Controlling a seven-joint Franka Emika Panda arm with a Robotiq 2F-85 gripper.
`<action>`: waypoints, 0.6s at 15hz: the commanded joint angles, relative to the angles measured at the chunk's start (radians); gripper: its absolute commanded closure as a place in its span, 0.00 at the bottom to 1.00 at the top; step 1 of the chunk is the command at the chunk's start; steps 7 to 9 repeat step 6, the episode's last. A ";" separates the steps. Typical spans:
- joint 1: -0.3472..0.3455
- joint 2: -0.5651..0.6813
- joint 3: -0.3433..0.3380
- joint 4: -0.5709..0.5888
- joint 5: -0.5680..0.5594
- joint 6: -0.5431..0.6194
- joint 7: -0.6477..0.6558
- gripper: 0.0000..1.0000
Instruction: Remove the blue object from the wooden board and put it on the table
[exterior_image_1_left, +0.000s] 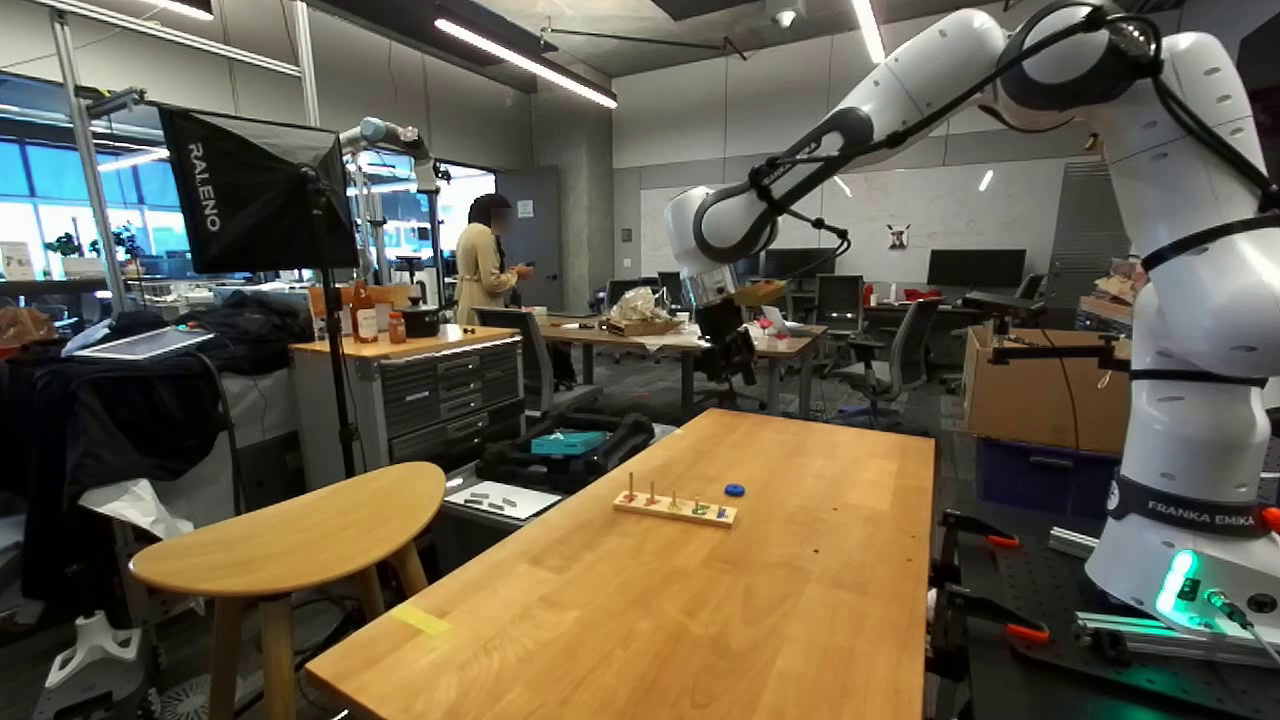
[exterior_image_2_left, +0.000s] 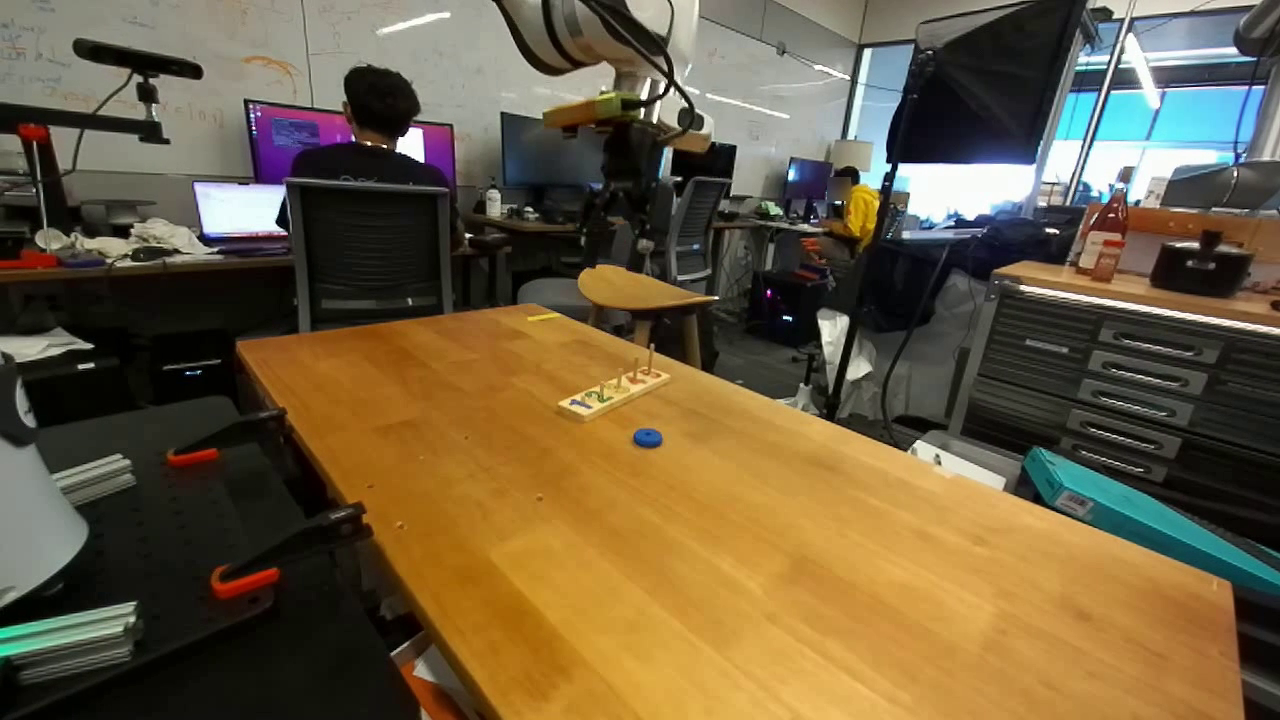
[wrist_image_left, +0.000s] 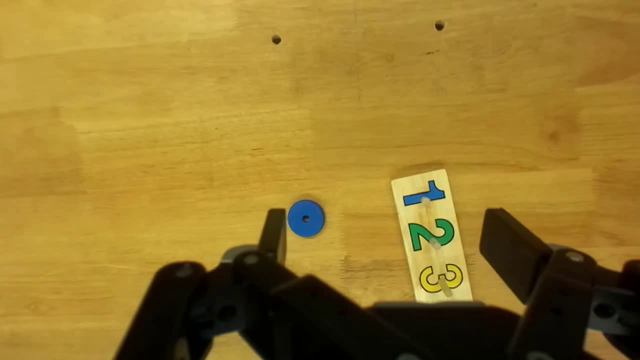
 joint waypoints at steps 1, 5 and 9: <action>-0.011 -0.185 0.006 -0.126 -0.031 0.007 -0.045 0.00; -0.017 -0.177 0.008 -0.102 -0.021 -0.009 -0.026 0.00; -0.019 -0.189 0.008 -0.113 -0.021 -0.008 -0.028 0.00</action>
